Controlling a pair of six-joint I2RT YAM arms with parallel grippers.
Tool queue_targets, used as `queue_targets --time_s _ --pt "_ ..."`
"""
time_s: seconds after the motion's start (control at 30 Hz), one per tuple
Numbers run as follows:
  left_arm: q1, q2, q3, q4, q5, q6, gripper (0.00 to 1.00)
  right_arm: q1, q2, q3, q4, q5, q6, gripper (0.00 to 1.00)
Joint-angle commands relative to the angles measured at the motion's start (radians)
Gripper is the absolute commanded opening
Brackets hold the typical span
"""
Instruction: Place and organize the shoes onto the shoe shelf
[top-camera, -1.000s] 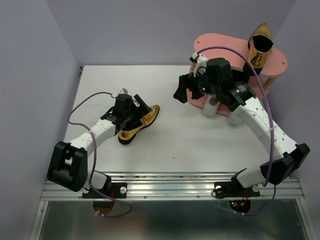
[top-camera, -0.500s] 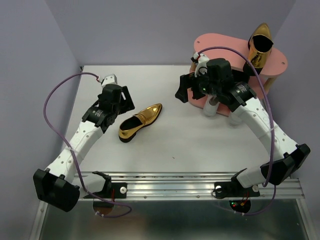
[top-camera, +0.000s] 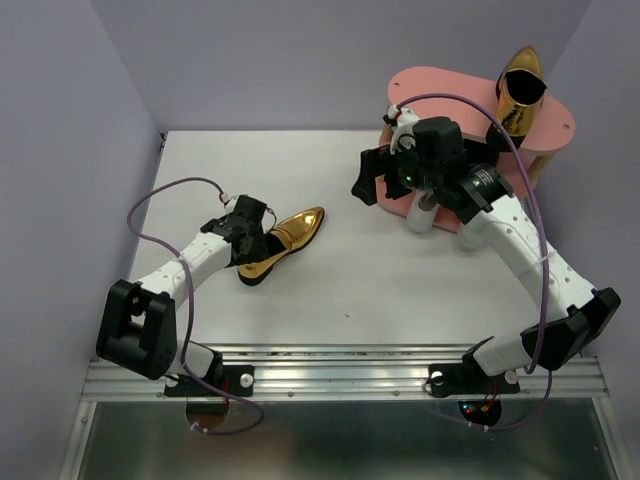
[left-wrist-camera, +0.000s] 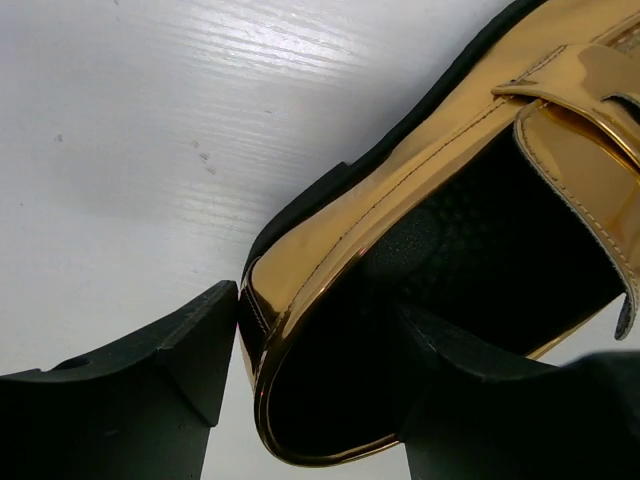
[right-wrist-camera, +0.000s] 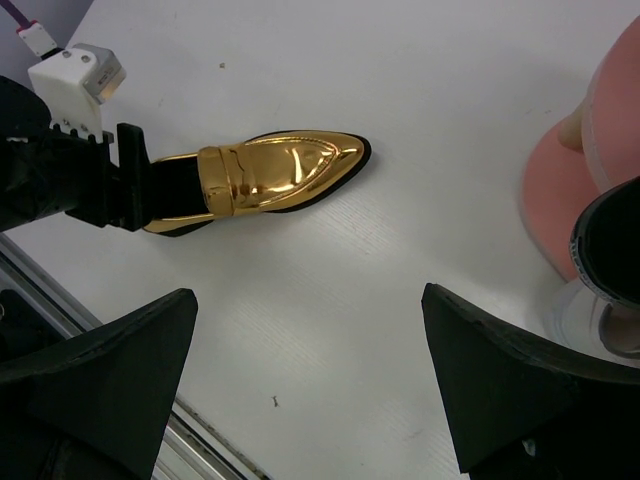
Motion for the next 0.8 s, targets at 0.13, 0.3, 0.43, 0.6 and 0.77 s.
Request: queue_targets --time_s 0.13,0.3,0.43,0.6,0.77 --pt "-0.028 -0.107 -0.038 0.069 0.245 -0.098 0.65 0.003 -0.033 0.018 0.003 0.024 0.006 1.00" --pt "-0.049 -0.173 -0.064 0.072 0.347 -0.155 0.65 0.003 -0.033 0.008 0.002 0.044 0.008 1.00" --pt "-0.052 -0.191 -0.081 0.089 0.411 -0.154 0.66 0.003 -0.028 0.010 -0.001 0.053 0.006 1.00" --pt "-0.052 -0.182 -0.058 -0.020 0.151 -0.175 0.65 0.003 -0.027 0.004 0.005 0.061 0.015 1.00" --pt "-0.052 -0.156 -0.071 -0.002 0.106 -0.160 0.61 0.003 -0.027 0.011 -0.009 0.082 0.020 1.00"
